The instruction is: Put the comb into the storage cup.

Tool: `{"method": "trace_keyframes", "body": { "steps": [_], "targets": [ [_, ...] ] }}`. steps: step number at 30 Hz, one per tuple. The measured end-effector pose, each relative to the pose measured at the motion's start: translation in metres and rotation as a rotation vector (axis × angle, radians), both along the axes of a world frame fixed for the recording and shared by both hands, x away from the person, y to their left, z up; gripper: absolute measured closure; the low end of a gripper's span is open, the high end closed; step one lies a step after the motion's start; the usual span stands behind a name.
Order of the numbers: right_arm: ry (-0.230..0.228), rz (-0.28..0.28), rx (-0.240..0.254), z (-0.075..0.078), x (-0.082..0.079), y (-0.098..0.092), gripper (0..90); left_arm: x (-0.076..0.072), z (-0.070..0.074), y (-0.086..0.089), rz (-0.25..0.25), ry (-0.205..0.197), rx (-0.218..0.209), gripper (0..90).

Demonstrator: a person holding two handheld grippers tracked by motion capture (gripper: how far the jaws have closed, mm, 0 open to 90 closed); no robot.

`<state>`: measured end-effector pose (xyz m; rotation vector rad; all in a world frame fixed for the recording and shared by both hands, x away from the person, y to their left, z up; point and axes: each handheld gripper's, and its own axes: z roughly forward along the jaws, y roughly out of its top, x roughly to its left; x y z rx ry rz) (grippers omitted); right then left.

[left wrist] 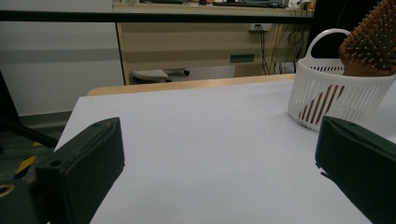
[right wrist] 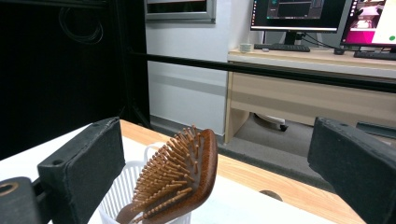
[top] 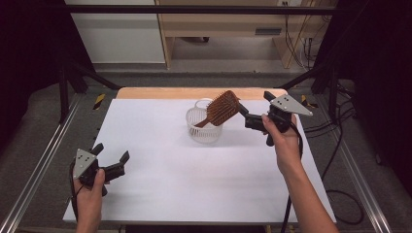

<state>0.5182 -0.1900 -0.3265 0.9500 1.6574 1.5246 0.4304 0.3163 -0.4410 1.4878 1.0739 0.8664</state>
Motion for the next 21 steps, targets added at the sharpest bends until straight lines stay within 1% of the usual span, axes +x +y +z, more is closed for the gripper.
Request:
{"method": "trace_keyframes", "body": {
  "steps": [5, 12, 15, 16, 18, 21],
  "targets": [
    [-0.007, -0.003, -0.002, -0.001, -0.002, -0.003, 3.9, 0.001, 0.000, -0.001, -0.008, 0.003, 0.001, 1.3],
    [0.001, -0.008, 0.002, -0.004, -0.005, -0.007, 4.1, 0.001, 0.000, -0.001, -0.013, 0.003, 0.001, 1.3],
    [-0.004, -0.009, -0.003, -0.005, -0.007, -0.010, 4.0, 0.000, 0.000, -0.001, -0.016, 0.003, 0.001, 1.4],
    [-0.001, -0.011, 0.005, -0.004, -0.007, -0.010, 4.0, 0.000, 0.000, -0.001, -0.017, 0.002, 0.001, 1.3],
    [-0.005, -0.011, 0.001, -0.004, -0.008, -0.011, 3.9, 0.000, 0.000, -0.001, -0.018, 0.002, 0.002, 1.3],
    [-0.007, -0.013, 0.009, -0.004, -0.010, -0.014, 4.0, 0.000, 0.000, -0.001, -0.022, 0.003, -0.001, 1.3]
  ]
}}
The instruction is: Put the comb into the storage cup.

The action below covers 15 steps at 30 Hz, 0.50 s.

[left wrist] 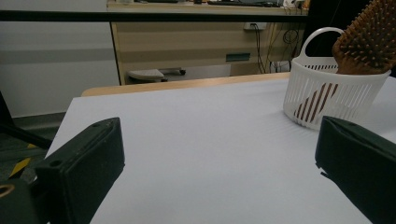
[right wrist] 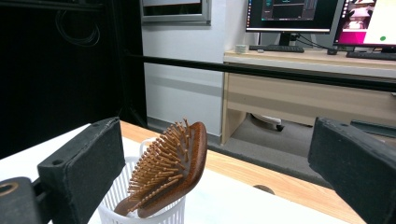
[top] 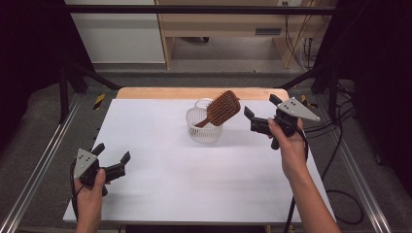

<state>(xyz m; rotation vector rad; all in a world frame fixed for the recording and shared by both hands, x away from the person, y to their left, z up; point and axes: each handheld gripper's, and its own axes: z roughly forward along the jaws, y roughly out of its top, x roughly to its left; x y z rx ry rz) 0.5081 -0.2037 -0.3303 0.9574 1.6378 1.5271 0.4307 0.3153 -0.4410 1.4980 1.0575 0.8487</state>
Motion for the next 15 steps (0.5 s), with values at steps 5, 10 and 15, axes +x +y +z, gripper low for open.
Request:
{"method": "trace_keyframes", "body": {
  "steps": [5, 10, 15],
  "targets": [
    [-0.003, -0.009, 0.013, 0.000, -0.004, -0.004, 3.7, -0.001, 0.001, 0.001, -0.012, -0.002, -0.006, 1.4],
    [0.002, -0.016, 0.012, -0.002, -0.007, -0.007, 3.6, -0.002, 0.002, 0.001, -0.018, -0.005, -0.002, 1.3],
    [0.008, -0.019, 0.008, -0.006, -0.011, -0.012, 3.7, -0.005, 0.005, -0.002, -0.014, -0.019, 0.037, 1.4]
  ]
}}
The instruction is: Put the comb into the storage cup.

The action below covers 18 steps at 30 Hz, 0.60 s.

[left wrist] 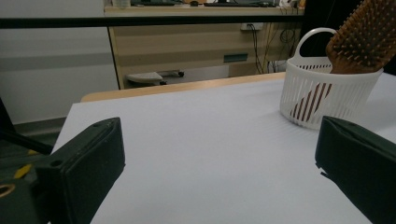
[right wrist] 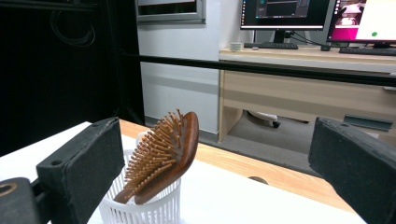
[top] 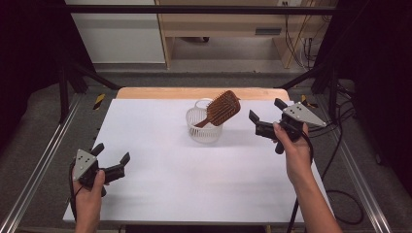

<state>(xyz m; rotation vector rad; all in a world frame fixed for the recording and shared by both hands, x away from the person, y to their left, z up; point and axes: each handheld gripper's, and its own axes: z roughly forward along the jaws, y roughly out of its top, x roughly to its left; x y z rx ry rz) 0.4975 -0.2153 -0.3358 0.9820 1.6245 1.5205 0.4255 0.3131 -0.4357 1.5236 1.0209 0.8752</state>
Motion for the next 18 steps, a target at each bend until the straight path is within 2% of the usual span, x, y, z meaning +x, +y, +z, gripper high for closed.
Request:
{"method": "trace_keyframes", "body": {
  "steps": [3, 6, 18],
  "targets": [
    [0.004, -0.005, 0.002, -0.001, -0.003, -0.004, 3.7, -0.002, 0.001, -0.004, -0.017, 0.001, -0.005, 1.3],
    [0.004, -0.008, 0.002, -0.001, -0.005, -0.007, 3.7, -0.004, 0.001, -0.007, -0.030, 0.001, 0.029, 1.0],
    [0.009, -0.027, 0.008, -0.001, -0.014, -0.021, 3.1, -0.017, 0.001, 0.001, -0.025, 0.004, -0.003, 1.1]
  ]
}}
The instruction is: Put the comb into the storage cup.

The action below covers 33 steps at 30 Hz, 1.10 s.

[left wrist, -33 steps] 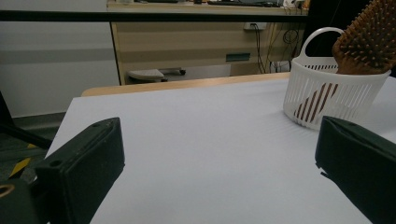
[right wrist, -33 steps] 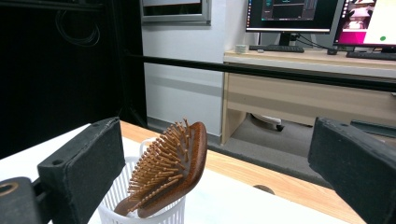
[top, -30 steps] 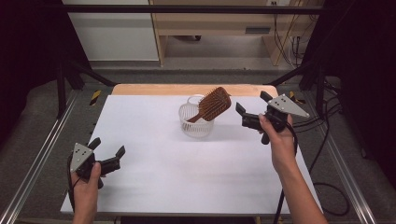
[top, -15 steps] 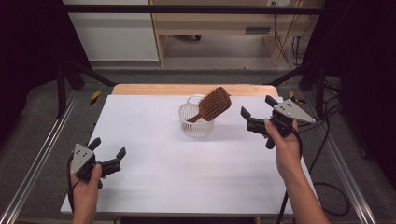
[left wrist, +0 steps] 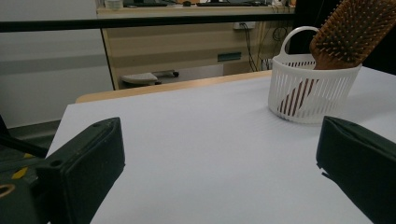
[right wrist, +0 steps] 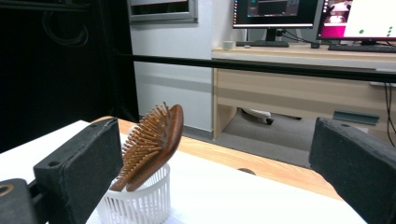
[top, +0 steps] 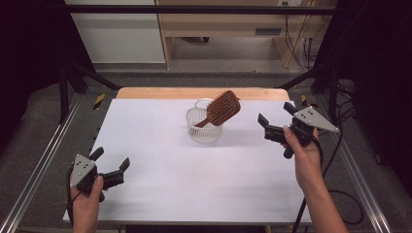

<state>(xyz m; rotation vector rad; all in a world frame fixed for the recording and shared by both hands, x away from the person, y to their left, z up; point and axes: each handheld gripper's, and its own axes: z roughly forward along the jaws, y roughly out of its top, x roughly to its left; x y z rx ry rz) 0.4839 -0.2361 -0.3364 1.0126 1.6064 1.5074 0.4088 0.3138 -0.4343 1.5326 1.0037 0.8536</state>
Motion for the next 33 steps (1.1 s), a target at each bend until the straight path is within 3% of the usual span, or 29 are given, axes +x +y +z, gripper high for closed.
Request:
{"method": "trace_keyframes", "body": {
  "steps": [6, 25, 33],
  "targets": [
    [0.007, -0.014, -0.002, -0.002, -0.002, -0.005, 3.1, -0.004, 0.000, 0.003, -0.017, -0.005, -0.037, 1.0],
    [0.035, -0.054, 0.026, -0.013, -0.012, -0.028, 2.7, -0.004, 0.000, 0.006, -0.008, -0.018, -0.032, 1.2],
    [0.036, -0.071, 0.017, -0.017, -0.019, -0.037, 2.6, -0.004, 0.000, 0.007, -0.007, -0.017, -0.028, 1.2]
  ]
}}
